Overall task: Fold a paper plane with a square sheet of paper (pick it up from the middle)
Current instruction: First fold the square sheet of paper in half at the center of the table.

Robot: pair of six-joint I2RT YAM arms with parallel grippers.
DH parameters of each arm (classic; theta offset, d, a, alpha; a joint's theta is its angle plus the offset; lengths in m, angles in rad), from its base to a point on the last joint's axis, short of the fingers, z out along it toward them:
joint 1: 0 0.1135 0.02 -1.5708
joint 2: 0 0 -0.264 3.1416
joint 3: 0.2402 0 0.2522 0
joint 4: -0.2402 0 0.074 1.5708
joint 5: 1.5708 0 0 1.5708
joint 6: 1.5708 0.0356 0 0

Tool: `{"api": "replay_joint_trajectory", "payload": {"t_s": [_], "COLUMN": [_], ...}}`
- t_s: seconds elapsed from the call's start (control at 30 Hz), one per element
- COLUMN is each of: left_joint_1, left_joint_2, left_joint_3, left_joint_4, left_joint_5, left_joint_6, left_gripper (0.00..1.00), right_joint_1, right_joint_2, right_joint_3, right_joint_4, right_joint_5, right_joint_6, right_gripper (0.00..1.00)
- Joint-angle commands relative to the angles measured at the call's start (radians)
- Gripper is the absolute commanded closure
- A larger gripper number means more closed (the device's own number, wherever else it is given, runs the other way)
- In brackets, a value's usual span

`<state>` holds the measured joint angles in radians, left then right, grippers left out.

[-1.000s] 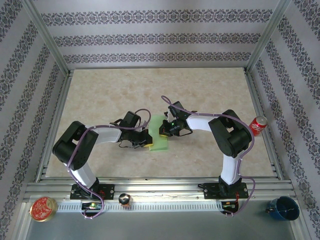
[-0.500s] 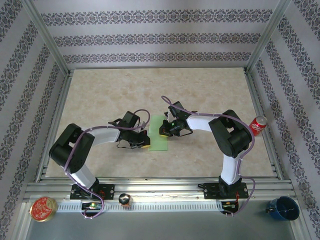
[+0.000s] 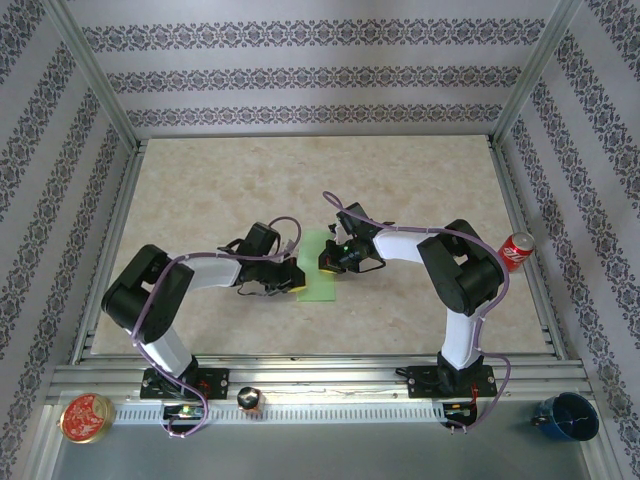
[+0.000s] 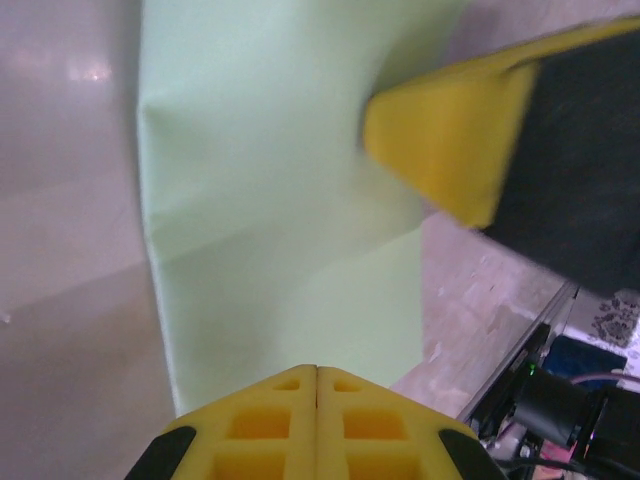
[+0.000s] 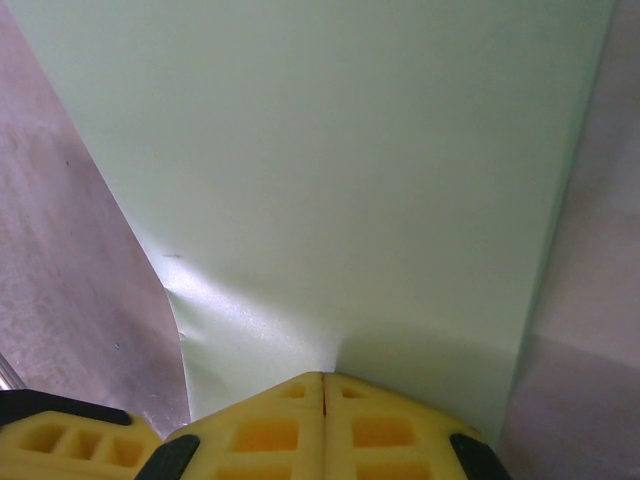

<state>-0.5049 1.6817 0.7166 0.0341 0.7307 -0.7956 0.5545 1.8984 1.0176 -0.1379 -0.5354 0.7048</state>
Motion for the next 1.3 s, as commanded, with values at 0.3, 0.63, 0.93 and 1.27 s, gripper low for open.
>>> {"api": "replay_joint_trajectory", "payload": {"t_s": [0.3, 0.63, 0.93, 1.27], "left_joint_1": [-0.023, -0.041, 0.016, 0.072], "left_joint_2": [-0.014, -0.106, -0.255, -0.050], "left_joint_3": [-0.073, -0.091, -0.015, 0.058], "left_joint_4": [-0.178, -0.207, -0.128, 0.082], "left_joint_5": [0.013, 0.007, -0.094, -0.056], "left_joint_6": [0.164, 0.168, 0.062, -0.027], "left_gripper": [0.96, 0.95, 0.92, 0.93], "right_joint_1": [0.005, 0.001, -0.004, -0.011], "right_joint_2": [0.039, 0.050, 0.084, 0.118], "right_joint_3": [-0.027, 0.004, 0.076, 0.131], "right_joint_4": [-0.070, -0.111, -0.170, -0.244], "right_joint_5": [0.086, 0.072, 0.017, -0.021], "right_joint_6": [-0.004, -0.063, -0.171, -0.215], "right_gripper": [1.00, 1.00, 1.00, 1.00]}}
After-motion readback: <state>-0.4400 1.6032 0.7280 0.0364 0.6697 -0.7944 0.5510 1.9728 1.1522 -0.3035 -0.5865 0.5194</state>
